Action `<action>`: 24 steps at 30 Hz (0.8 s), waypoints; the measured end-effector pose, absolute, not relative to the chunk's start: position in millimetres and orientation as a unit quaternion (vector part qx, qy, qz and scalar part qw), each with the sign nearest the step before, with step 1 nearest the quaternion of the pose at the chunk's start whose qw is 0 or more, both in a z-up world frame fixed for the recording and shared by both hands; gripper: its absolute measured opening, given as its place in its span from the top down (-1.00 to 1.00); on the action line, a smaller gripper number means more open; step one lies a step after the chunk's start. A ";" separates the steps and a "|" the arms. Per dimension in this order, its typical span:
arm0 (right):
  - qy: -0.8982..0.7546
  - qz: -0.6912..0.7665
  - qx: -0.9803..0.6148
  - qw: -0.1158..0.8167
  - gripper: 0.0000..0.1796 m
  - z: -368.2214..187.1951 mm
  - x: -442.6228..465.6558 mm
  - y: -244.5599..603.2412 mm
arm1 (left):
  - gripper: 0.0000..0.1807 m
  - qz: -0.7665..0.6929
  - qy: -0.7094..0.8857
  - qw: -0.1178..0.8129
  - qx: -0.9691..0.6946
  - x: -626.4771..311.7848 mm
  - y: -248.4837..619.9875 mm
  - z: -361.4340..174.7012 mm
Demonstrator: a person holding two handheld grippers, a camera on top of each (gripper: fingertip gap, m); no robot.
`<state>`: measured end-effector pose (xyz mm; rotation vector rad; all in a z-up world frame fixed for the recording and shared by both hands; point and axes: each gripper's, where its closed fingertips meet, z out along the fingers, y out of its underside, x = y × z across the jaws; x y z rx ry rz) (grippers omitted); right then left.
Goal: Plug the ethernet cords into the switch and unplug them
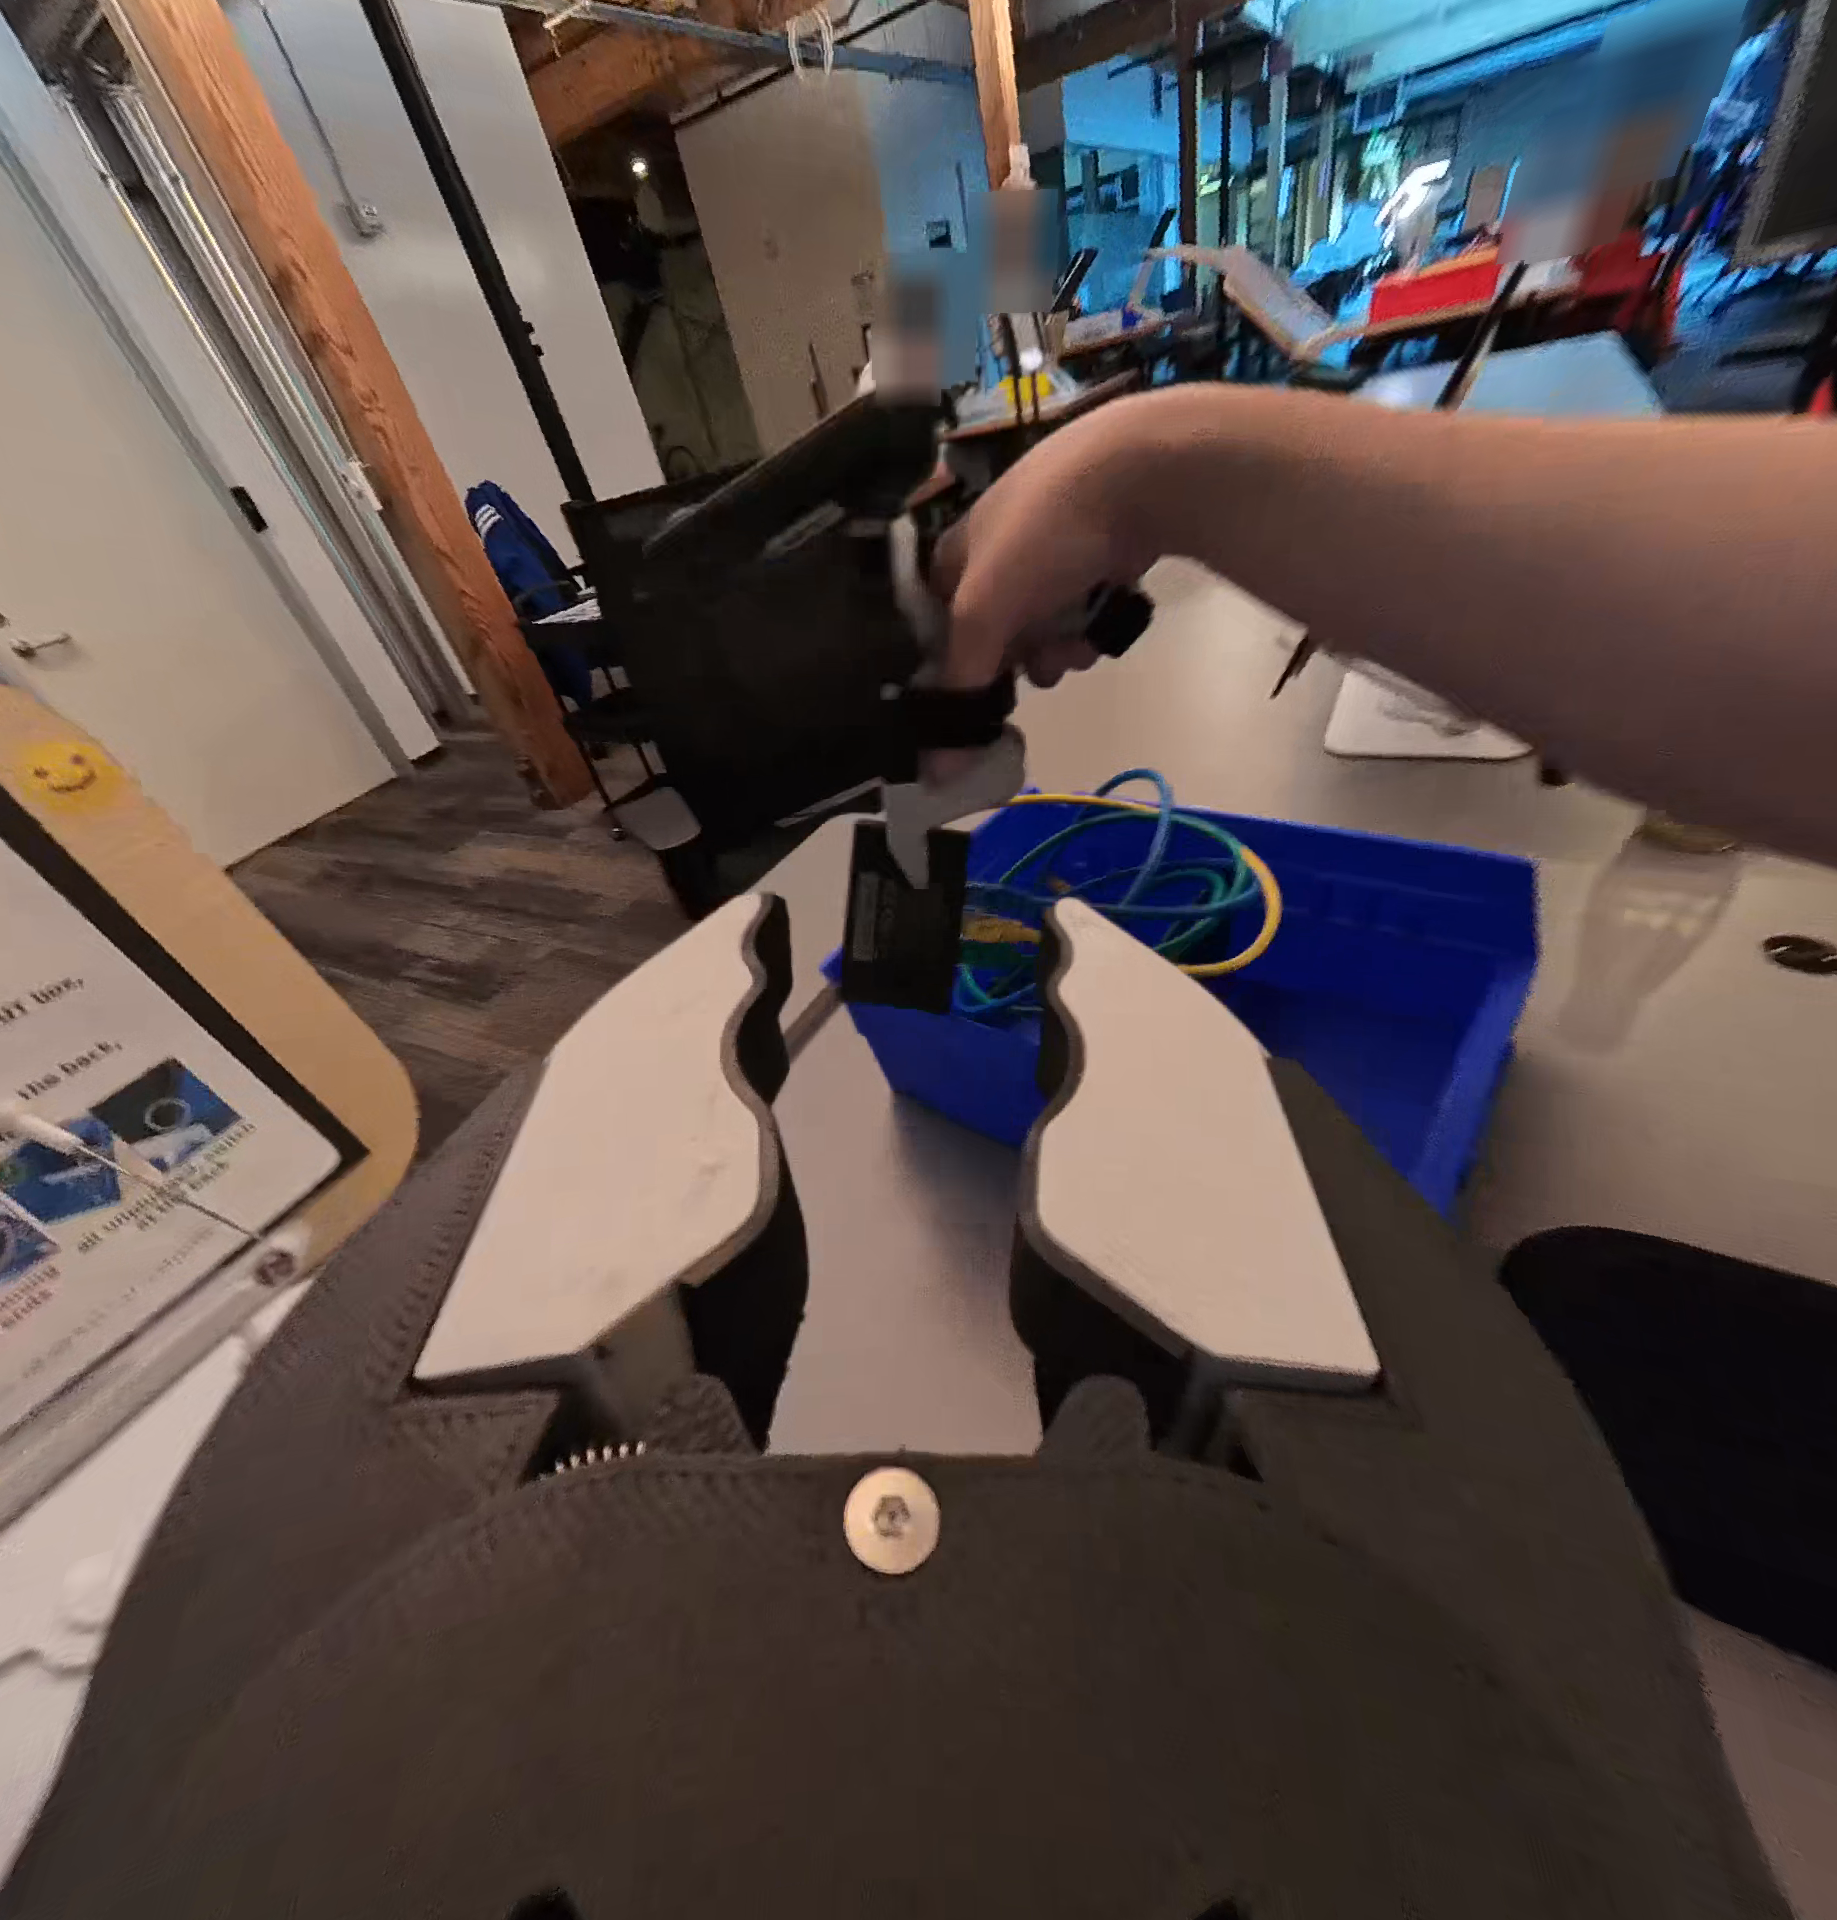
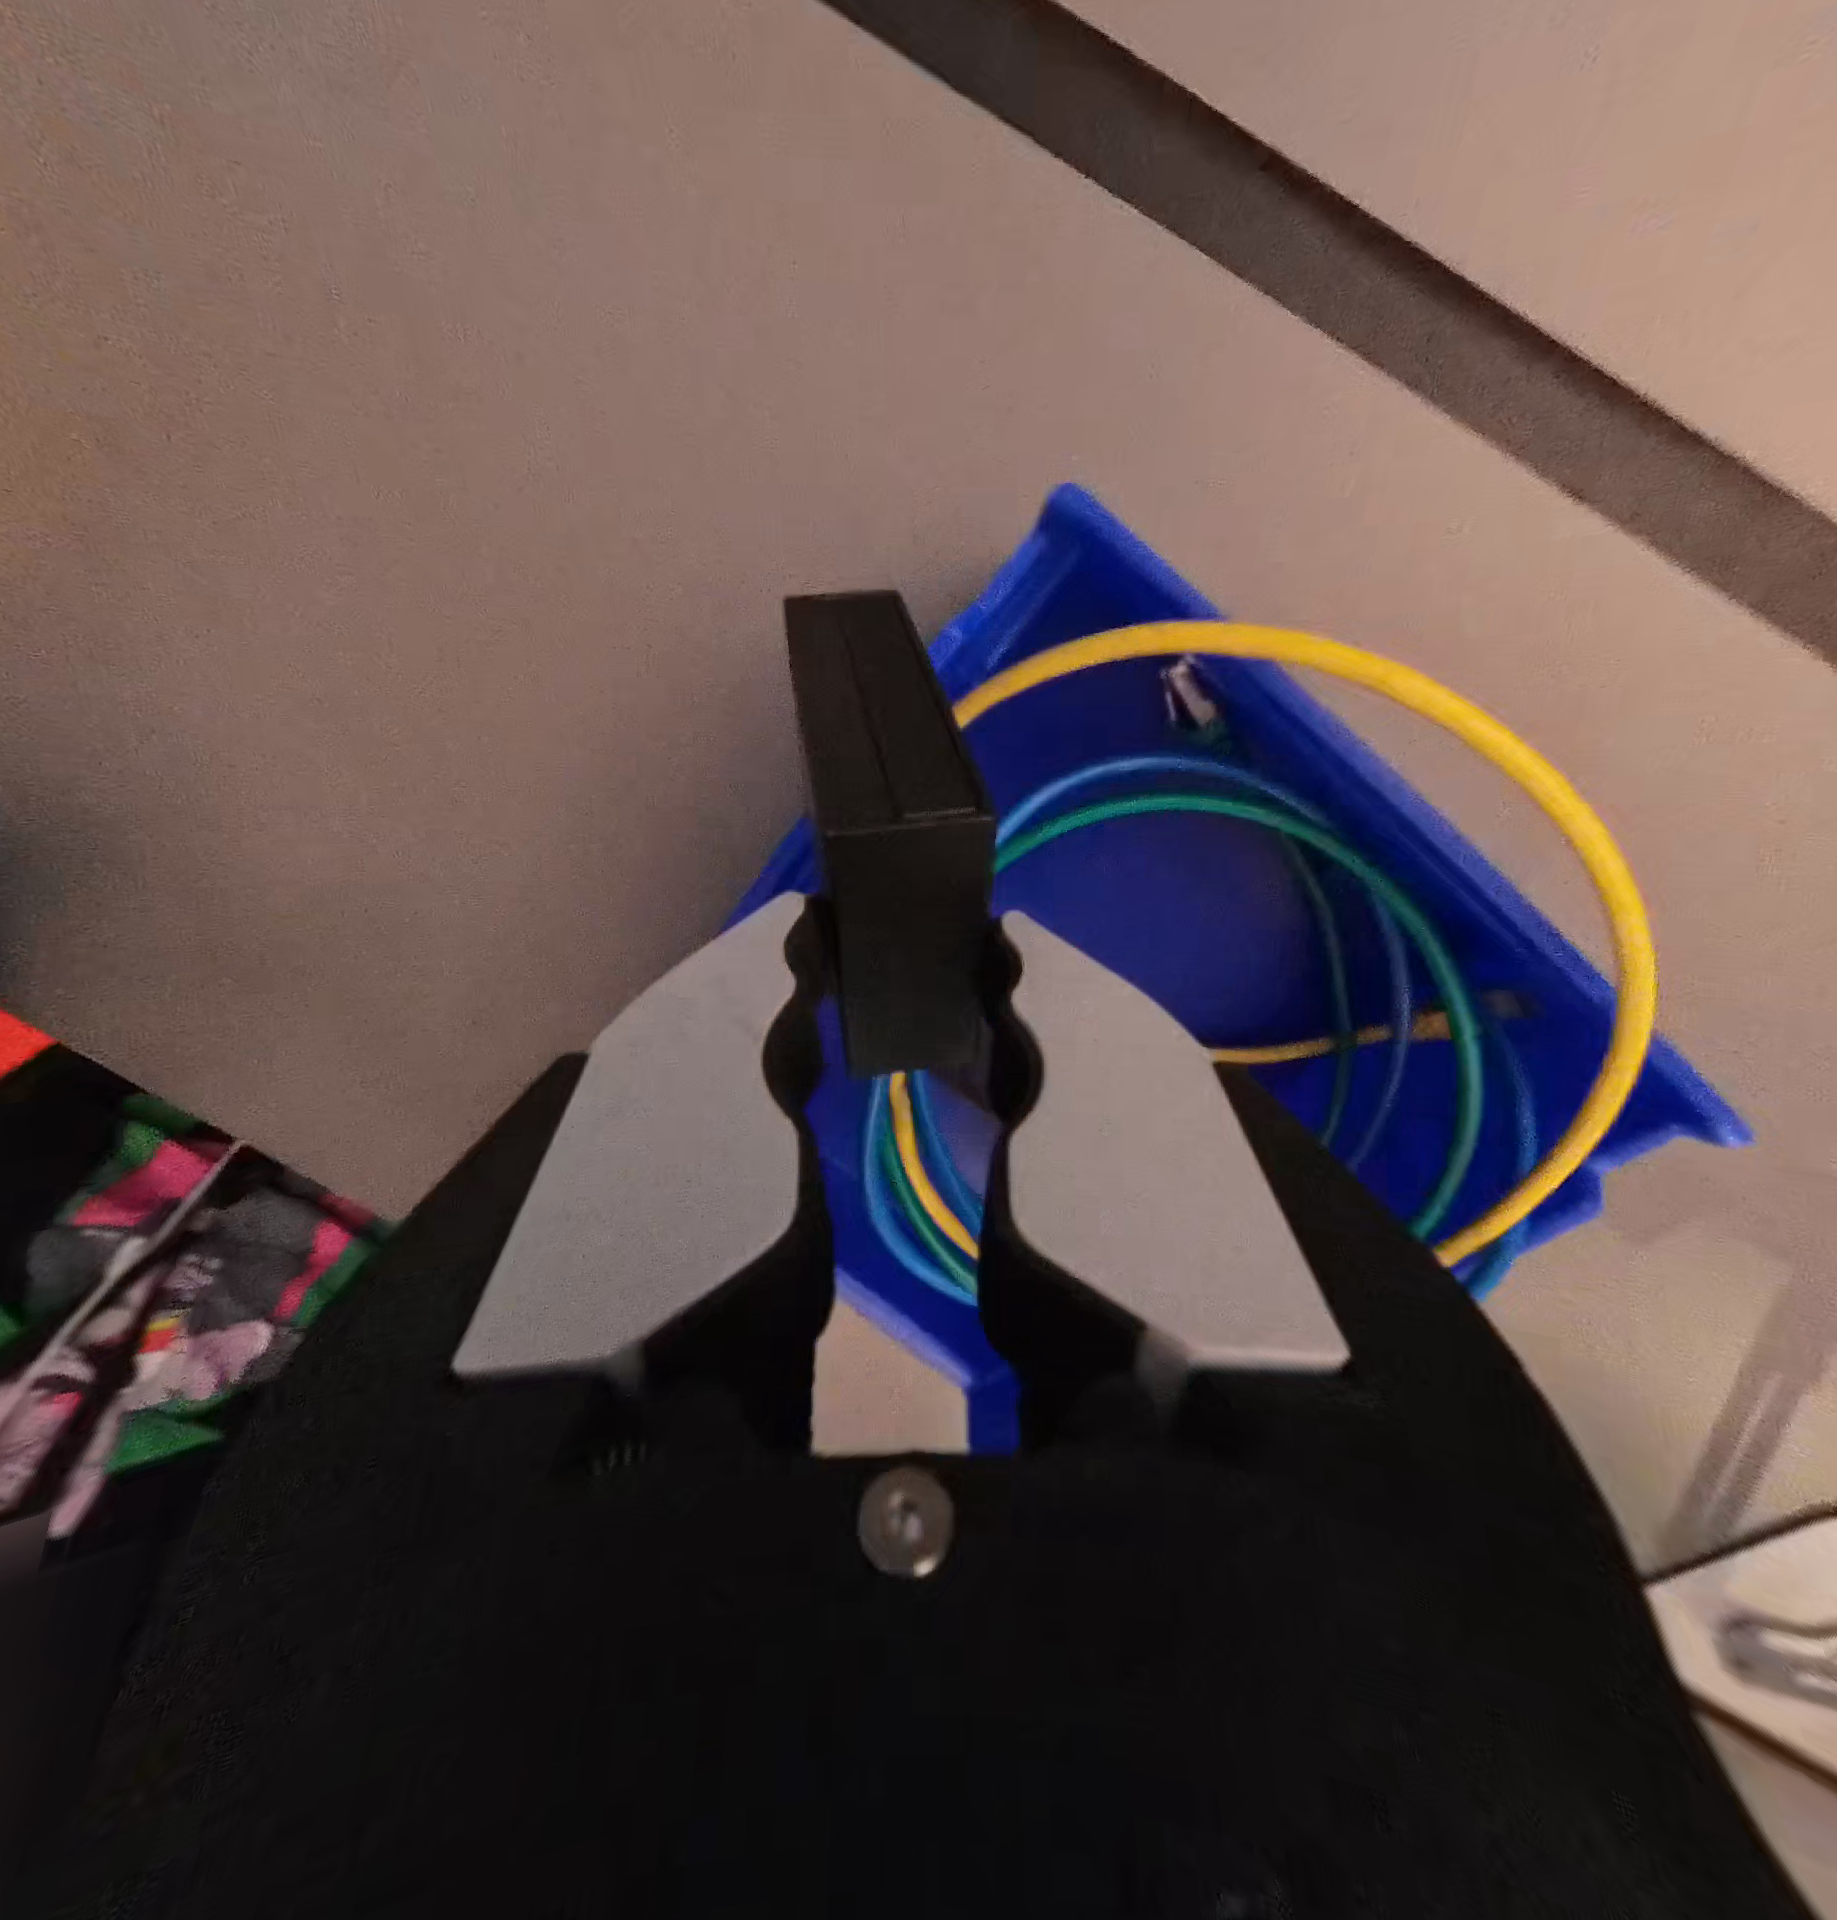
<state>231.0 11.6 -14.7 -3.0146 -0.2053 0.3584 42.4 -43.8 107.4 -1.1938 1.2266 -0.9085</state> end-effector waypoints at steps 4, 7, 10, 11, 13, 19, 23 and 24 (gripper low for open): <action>0.015 0.105 -0.993 0.051 0.67 -11.5 244.4 16.7 | 0.50 -0.435 0.498 0.554 -0.506 18.8 -56.8 116.4; 0.059 0.091 -0.991 0.082 0.67 -4.1 257.3 16.4 | 0.53 -0.460 0.479 0.567 -0.488 4.6 -60.2 128.2; 0.095 0.060 -0.993 0.036 0.66 -22.4 271.2 5.3 | 0.56 -0.470 0.469 0.559 -0.496 -2.7 -59.5 137.8; 0.115 0.043 -0.992 0.016 0.62 -29.3 278.2 1.6 | 0.57 -0.474 0.466 0.554 -0.501 -4.9 -59.4 140.0; 0.137 0.039 -0.990 -0.009 0.61 -41.1 281.3 -0.6 | 0.57 -0.482 0.466 0.544 -0.504 -10.6 -61.5 143.3; 0.152 -0.017 -0.985 -0.076 0.61 -67.9 279.1 2.1 | 0.56 -0.470 0.458 0.548 -0.519 -36.0 -60.1 153.3; 0.093 -0.062 -0.989 -0.098 0.51 -68.6 279.6 0.2 | 0.53 -0.471 0.449 0.558 -0.515 -55.8 -63.0 166.2; 0.078 -0.064 -0.990 -0.094 0.49 -66.4 279.8 -1.8 | 0.53 -0.472 0.444 0.561 -0.515 -61.9 -62.5 169.8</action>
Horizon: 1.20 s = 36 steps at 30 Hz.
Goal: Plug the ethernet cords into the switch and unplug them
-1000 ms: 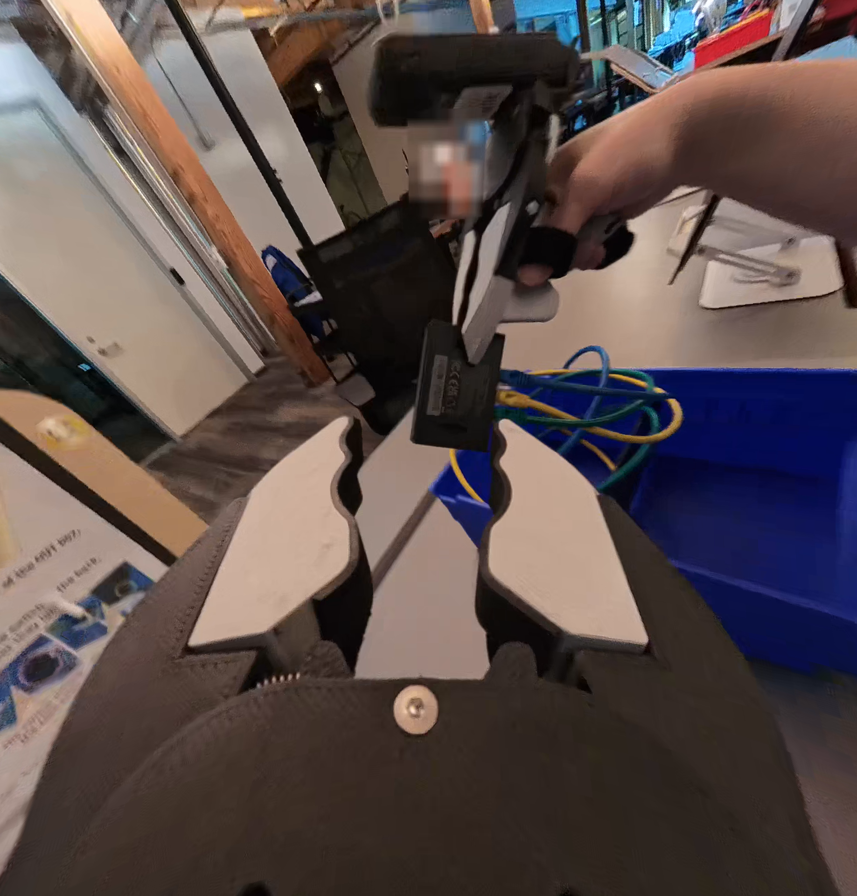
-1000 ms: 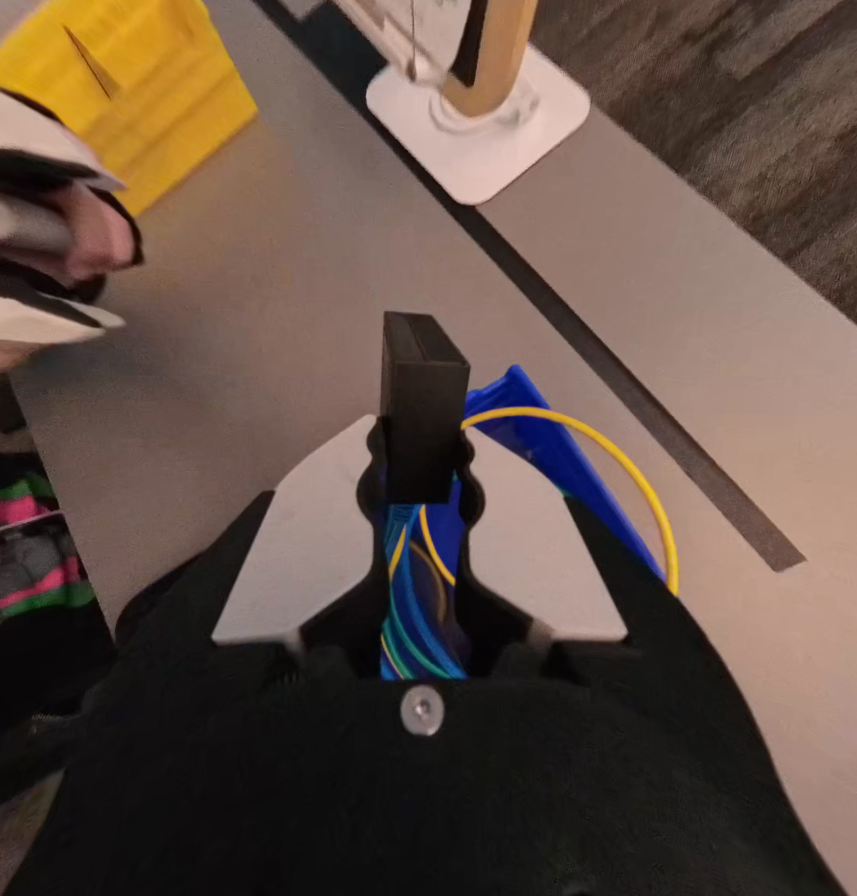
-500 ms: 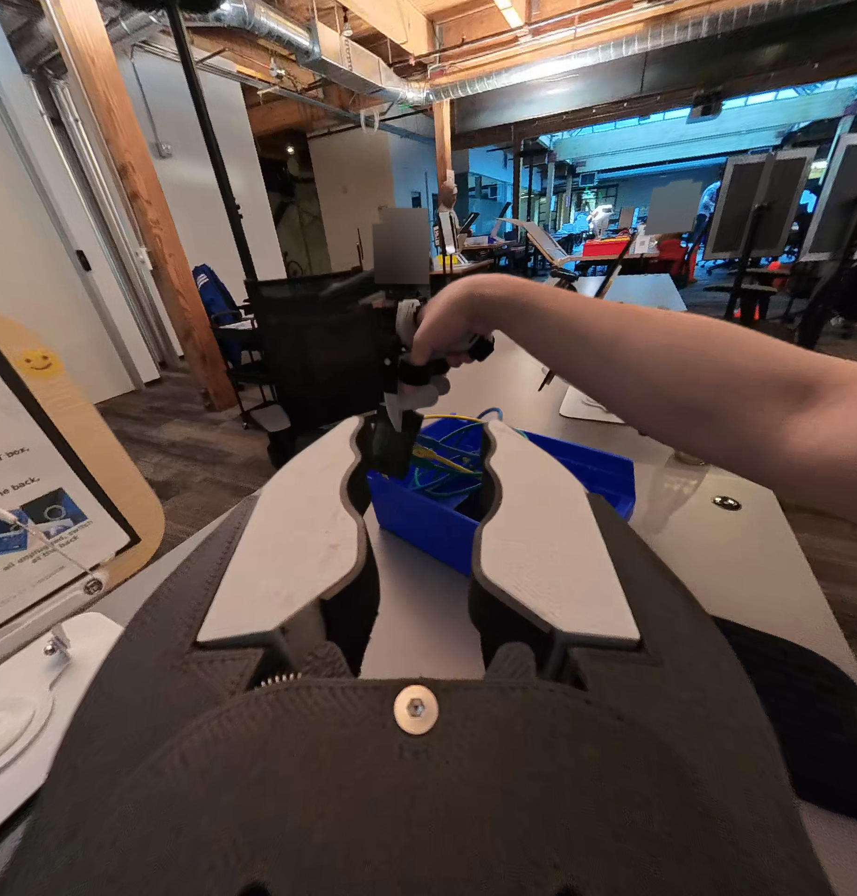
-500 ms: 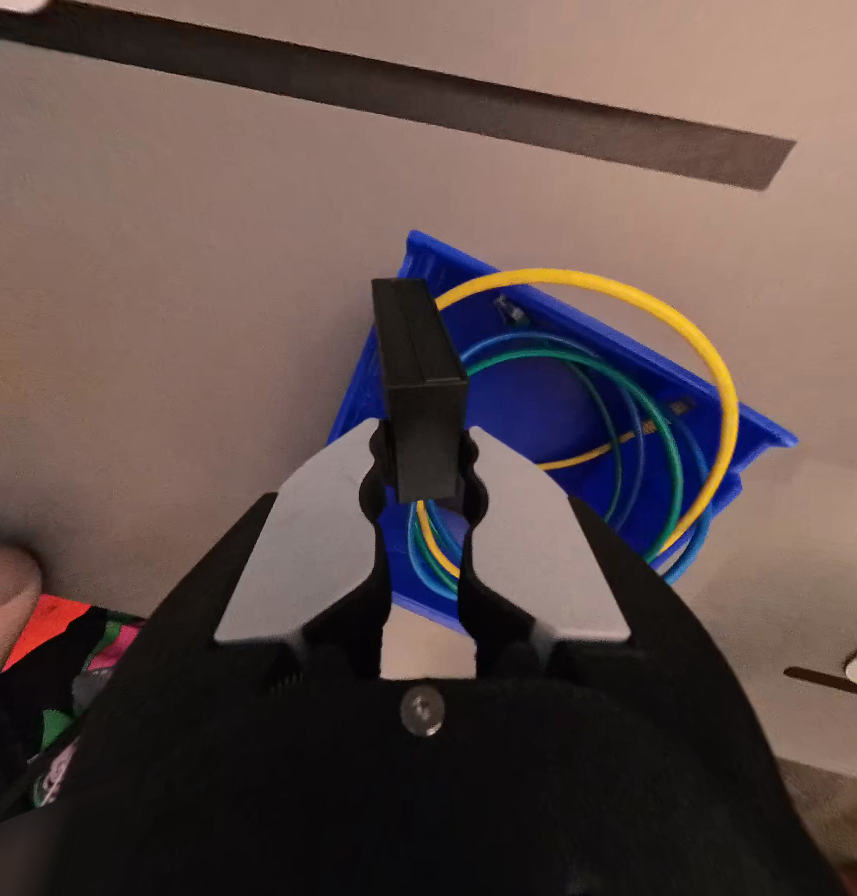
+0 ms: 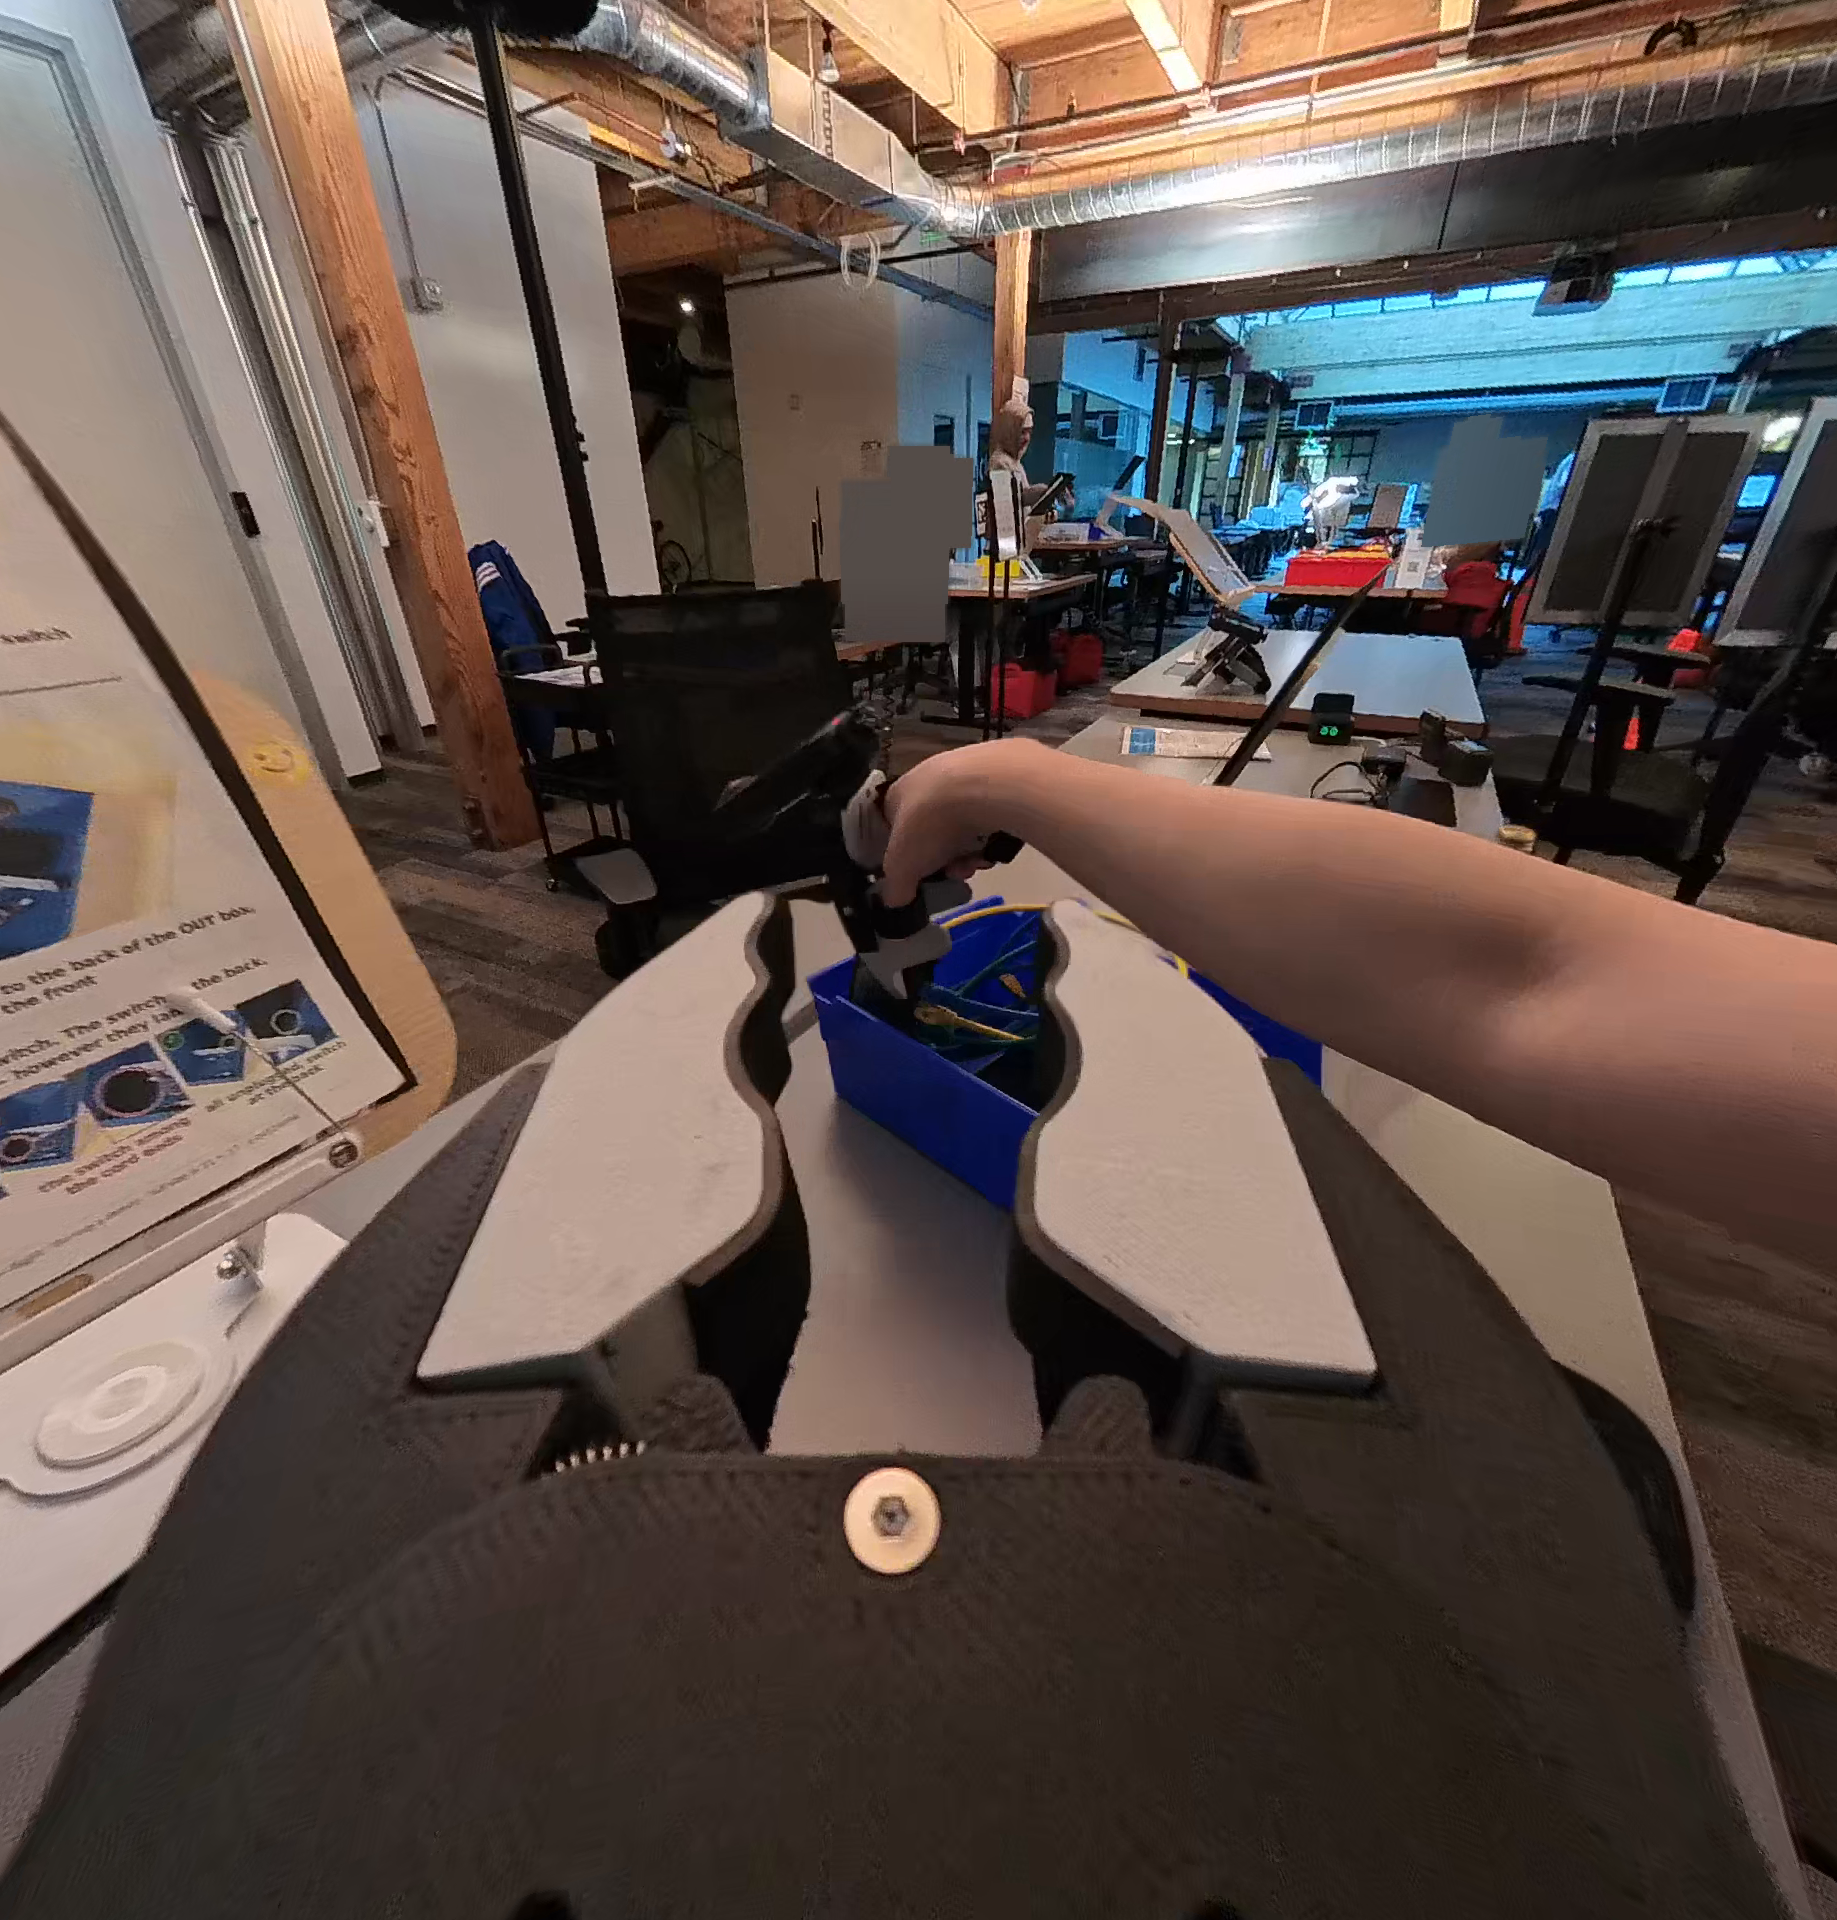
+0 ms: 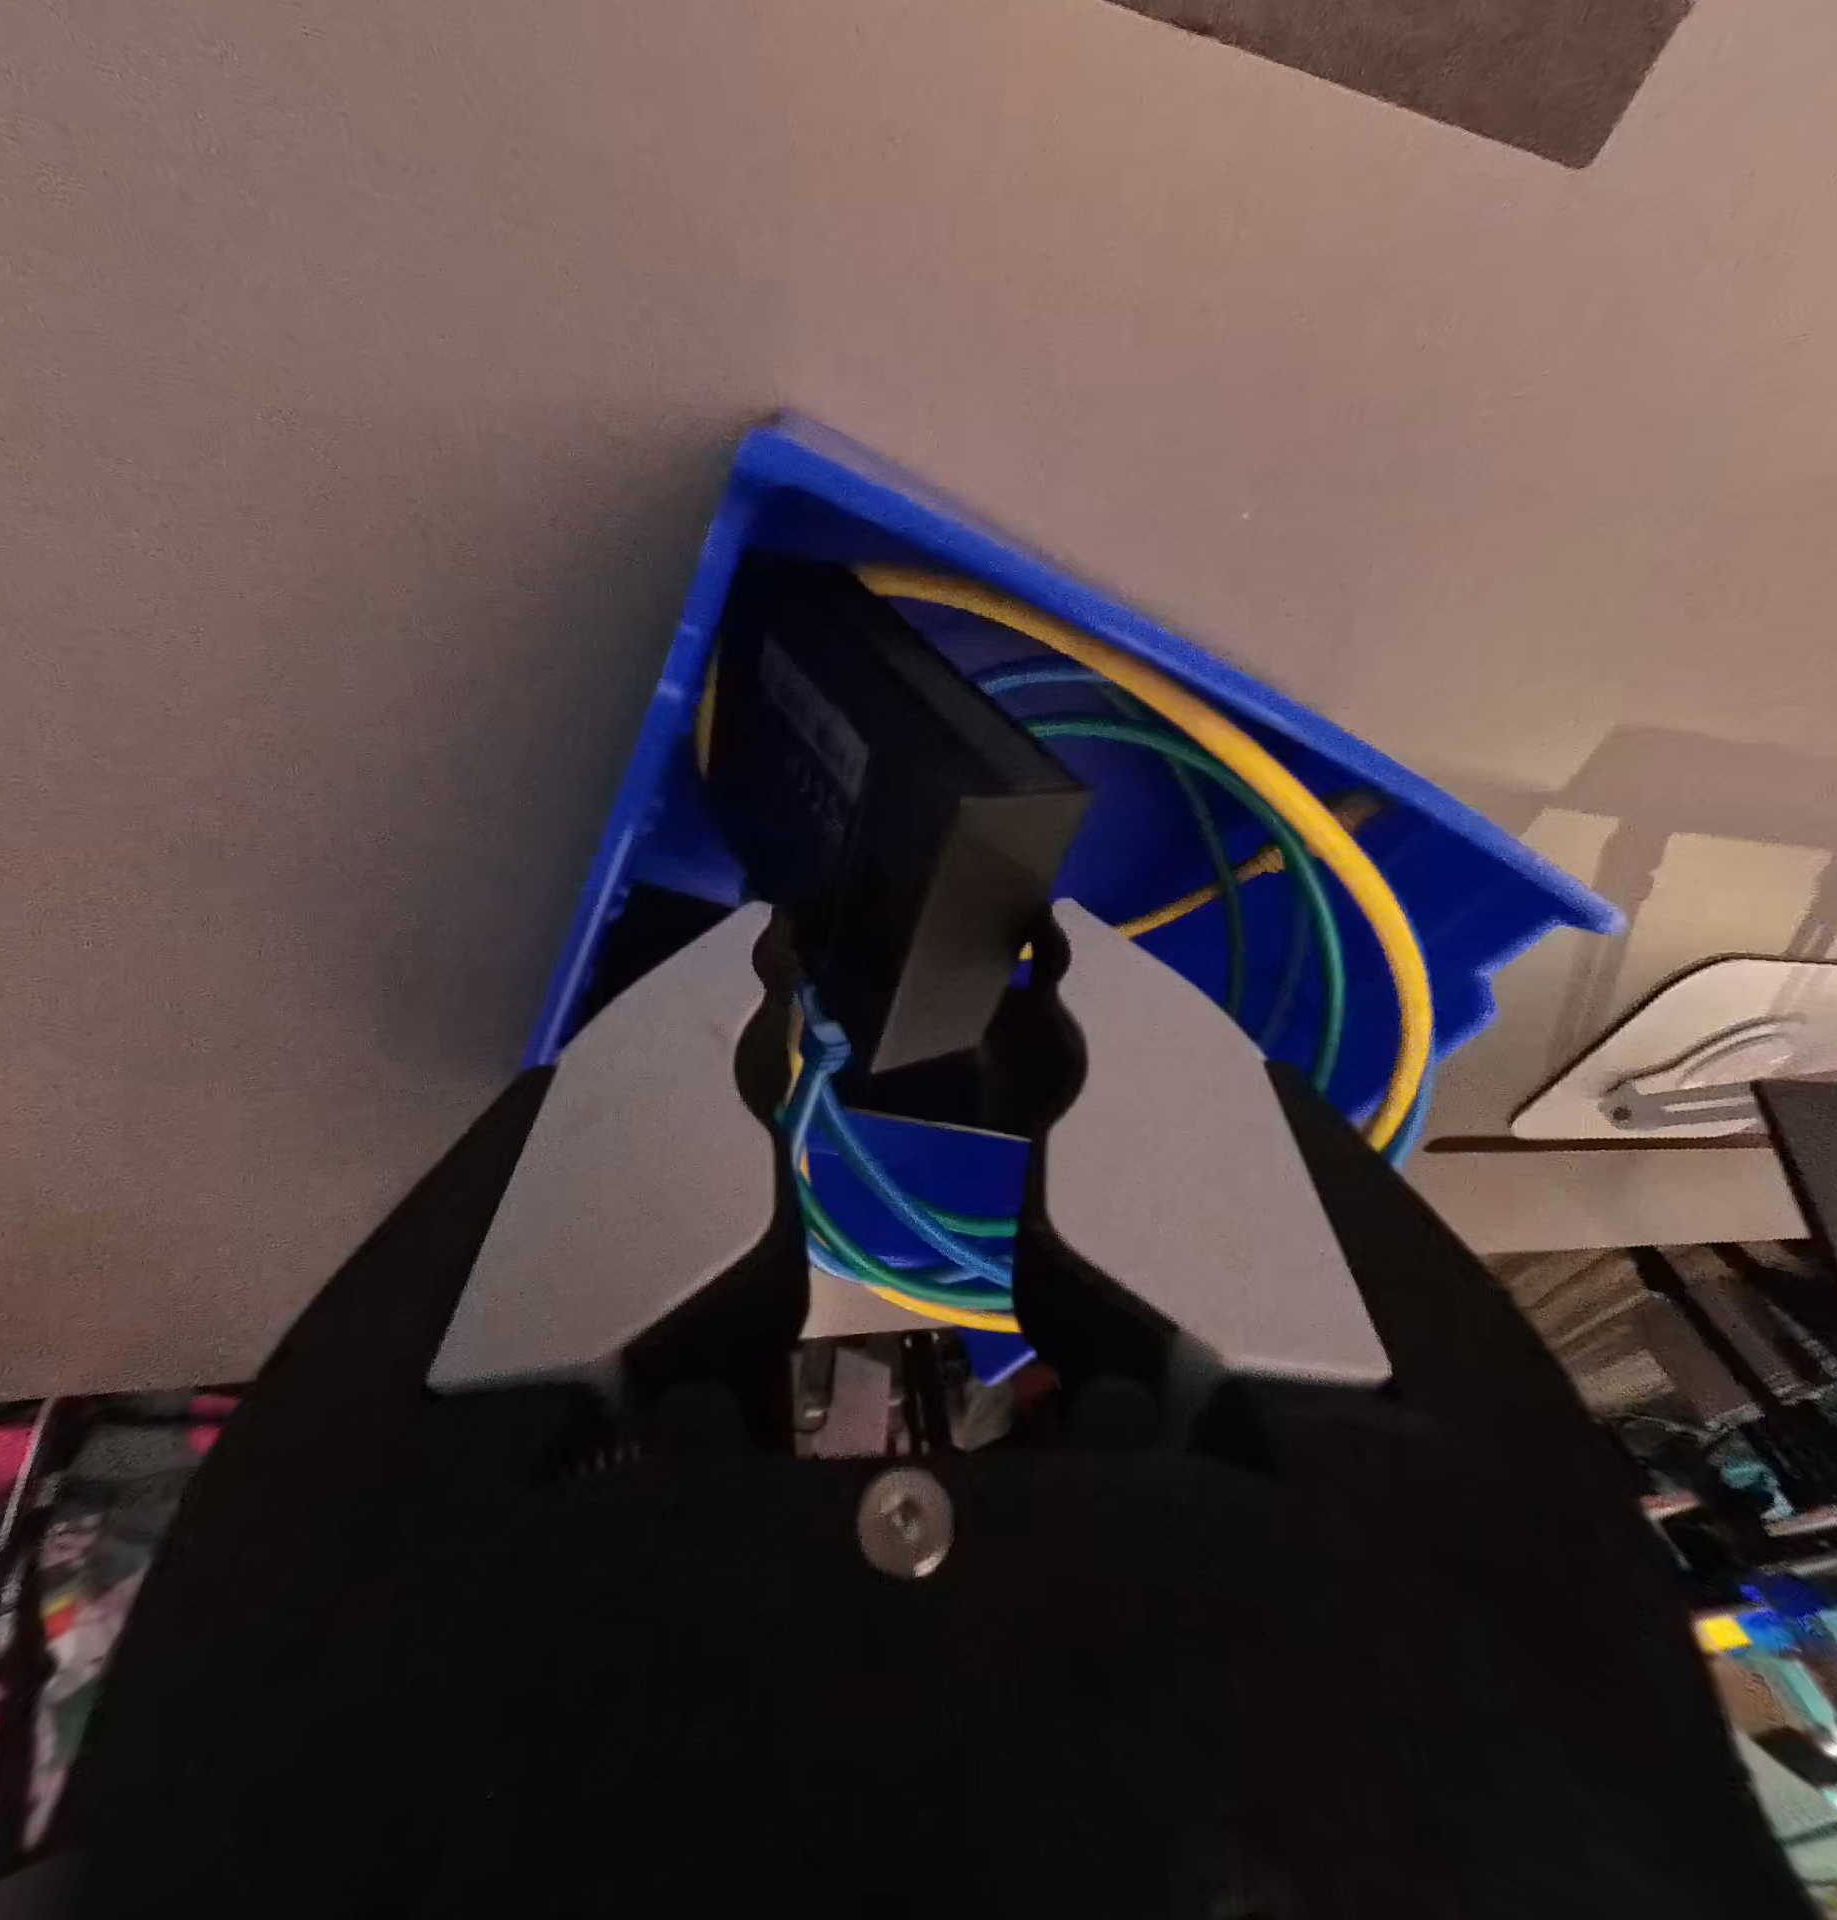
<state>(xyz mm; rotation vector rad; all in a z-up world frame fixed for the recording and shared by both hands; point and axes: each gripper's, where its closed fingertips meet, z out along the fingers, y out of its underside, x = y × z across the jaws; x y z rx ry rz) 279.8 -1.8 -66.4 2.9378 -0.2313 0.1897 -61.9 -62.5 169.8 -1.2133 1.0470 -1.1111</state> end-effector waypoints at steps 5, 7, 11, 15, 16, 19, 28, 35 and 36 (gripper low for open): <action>-0.046 0.112 0.992 -0.024 0.46 -22.1 295.3 -11.5 | 0.50 -0.484 0.404 0.572 -0.524 -94.3 -52.4 186.7; -0.031 0.125 0.980 -0.149 0.32 10.1 298.0 -19.3 | 0.51 -0.500 0.380 0.572 -0.527 -105.8 -46.7 192.8; -0.097 0.154 0.918 -0.352 0.25 50.0 314.6 -106.8 | 0.51 -0.527 0.360 0.547 -0.542 -121.2 -41.3 195.4; -0.273 0.043 0.910 -0.308 0.50 -20.1 322.2 -201.4 | 0.44 -0.443 0.347 0.558 -0.610 -147.1 -8.3 194.2; -0.293 0.017 0.915 -0.276 0.51 -39.9 319.8 -211.2 | 0.42 -0.405 0.344 0.563 -0.633 -159.2 2.8 193.7; -0.275 -0.025 0.929 -0.246 0.53 -72.1 317.9 -210.4 | 0.25 -0.247 0.323 0.570 -0.714 -218.8 41.9 176.7; -0.181 -0.030 0.978 -0.101 0.88 -122.8 306.6 -209.1 | 0.43 -0.036 0.060 0.426 -0.902 -484.2 140.0 35.0; -0.170 -0.038 0.983 -0.062 0.89 -124.1 265.9 -166.8 | 0.14 -0.118 -0.026 0.215 -0.969 -536.5 133.9 -78.5; -0.159 -0.040 0.985 -0.060 0.89 -124.7 258.0 -160.1 | 0.16 -0.123 -0.024 0.202 -0.971 -536.0 132.3 -84.8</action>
